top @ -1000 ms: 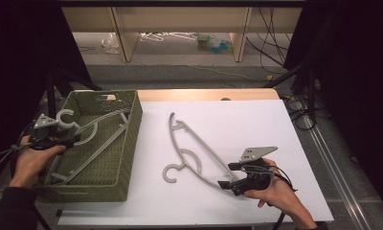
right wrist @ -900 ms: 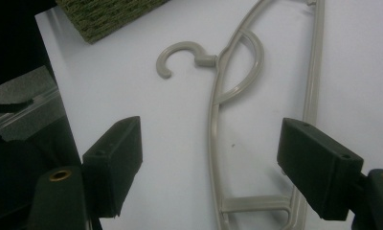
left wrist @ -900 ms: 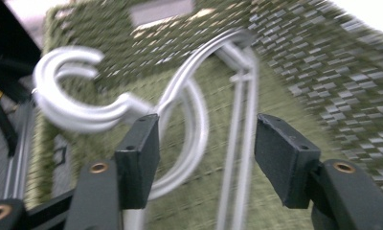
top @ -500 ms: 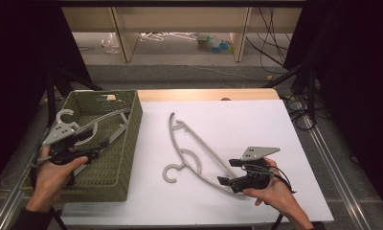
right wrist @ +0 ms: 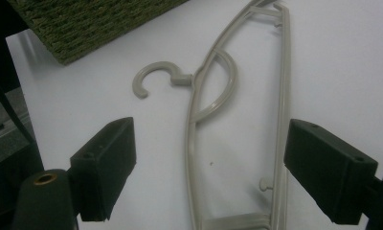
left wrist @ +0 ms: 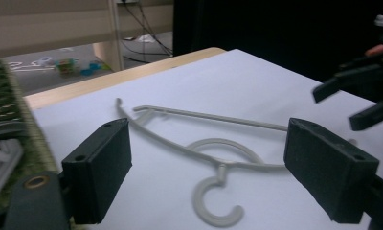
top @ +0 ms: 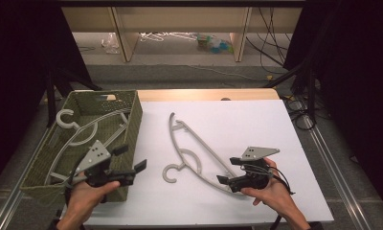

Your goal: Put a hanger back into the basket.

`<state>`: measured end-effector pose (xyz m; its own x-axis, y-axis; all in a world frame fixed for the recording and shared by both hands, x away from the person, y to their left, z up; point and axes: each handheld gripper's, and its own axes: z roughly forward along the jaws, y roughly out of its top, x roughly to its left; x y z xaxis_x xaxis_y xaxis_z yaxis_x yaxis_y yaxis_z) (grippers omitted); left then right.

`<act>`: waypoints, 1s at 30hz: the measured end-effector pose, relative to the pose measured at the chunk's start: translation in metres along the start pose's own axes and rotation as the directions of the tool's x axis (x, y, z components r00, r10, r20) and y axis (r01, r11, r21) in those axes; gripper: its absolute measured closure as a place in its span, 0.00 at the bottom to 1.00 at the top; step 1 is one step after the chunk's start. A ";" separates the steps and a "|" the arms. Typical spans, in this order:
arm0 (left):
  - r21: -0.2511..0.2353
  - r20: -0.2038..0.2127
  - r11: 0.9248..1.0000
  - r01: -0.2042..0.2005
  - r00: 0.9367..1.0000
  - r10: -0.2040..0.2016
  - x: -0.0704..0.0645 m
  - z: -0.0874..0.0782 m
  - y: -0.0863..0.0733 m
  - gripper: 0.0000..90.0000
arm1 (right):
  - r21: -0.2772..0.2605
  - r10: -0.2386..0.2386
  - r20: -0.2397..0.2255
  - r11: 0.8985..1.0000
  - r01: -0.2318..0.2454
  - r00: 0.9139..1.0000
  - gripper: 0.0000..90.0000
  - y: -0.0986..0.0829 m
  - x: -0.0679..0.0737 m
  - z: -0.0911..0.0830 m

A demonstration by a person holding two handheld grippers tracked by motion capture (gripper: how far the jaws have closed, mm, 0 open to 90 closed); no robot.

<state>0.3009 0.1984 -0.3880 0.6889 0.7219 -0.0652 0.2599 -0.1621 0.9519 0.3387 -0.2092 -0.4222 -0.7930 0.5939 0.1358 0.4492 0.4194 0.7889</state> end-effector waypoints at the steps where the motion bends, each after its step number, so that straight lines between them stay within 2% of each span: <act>1: 0.007 0.003 1.000 0.002 1.000 -0.003 -0.006 0.002 -0.004 0.18 | 0.000 -0.002 0.000 1.000 0.002 1.000 0.21 0.000 0.000 0.000; 5: 0.043 0.004 0.999 -0.013 1.000 0.013 -0.020 0.009 -0.023 0.18 | 0.002 -0.008 -0.006 1.000 0.008 1.000 0.22 -0.001 0.002 0.003; 8: 0.069 0.015 0.997 -0.024 1.000 0.023 -0.021 0.013 -0.033 0.18 | 0.016 -0.004 -0.011 1.000 0.004 1.000 0.22 -0.002 0.002 0.004; 9: 0.076 0.021 0.997 0.002 1.000 -0.004 -0.024 0.016 -0.038 0.18 | 0.021 -0.010 -0.008 1.000 0.011 1.000 0.22 -0.003 0.002 0.005; 11: 0.080 0.022 0.997 -0.011 1.000 0.010 -0.025 0.017 -0.041 0.18 | 0.021 -0.017 -0.003 1.000 0.017 1.000 0.22 -0.003 0.003 0.006; 13: 0.081 0.034 0.996 -0.020 0.999 0.017 -0.027 0.018 -0.042 0.18 | 0.023 -0.018 -0.007 1.000 0.019 1.000 0.22 -0.003 0.003 0.006; 17: 0.067 0.030 0.995 -0.079 0.997 0.078 -0.029 0.017 -0.040 0.18 | 0.033 -0.020 -0.007 0.999 0.020 1.000 0.22 -0.004 0.004 0.008; 20: 0.062 0.031 0.996 -0.068 0.997 0.067 -0.031 0.019 -0.042 0.18 | 0.058 -0.026 -0.010 0.998 0.027 1.000 0.23 -0.006 0.006 0.014; 22: 0.073 0.031 0.994 -0.083 0.996 0.081 -0.032 0.019 -0.045 0.18 | 0.081 -0.037 -0.013 0.996 0.038 0.999 0.23 -0.005 0.008 0.019; 26: 0.077 0.039 0.994 -0.078 0.996 0.076 -0.033 0.020 -0.045 0.18 | 0.107 -0.056 -0.005 0.993 0.056 0.998 0.25 -0.005 0.012 0.033; 29: 0.088 0.038 0.993 -0.084 0.996 0.081 -0.034 0.019 -0.045 0.18 | 0.168 -0.062 -0.016 0.984 0.064 0.998 0.28 -0.003 0.013 0.041; 30: 0.083 0.036 0.993 -0.081 0.996 0.078 -0.033 0.019 -0.045 0.18 | 0.172 -0.083 -0.015 0.981 0.084 0.996 0.30 -0.003 0.013 0.045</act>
<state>0.2796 0.1694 -0.4346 0.7310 0.6824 -0.0012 0.2582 -0.2750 0.9261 0.3458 -0.1720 -0.4495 -0.8337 0.5465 0.0793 0.4450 0.5798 0.6825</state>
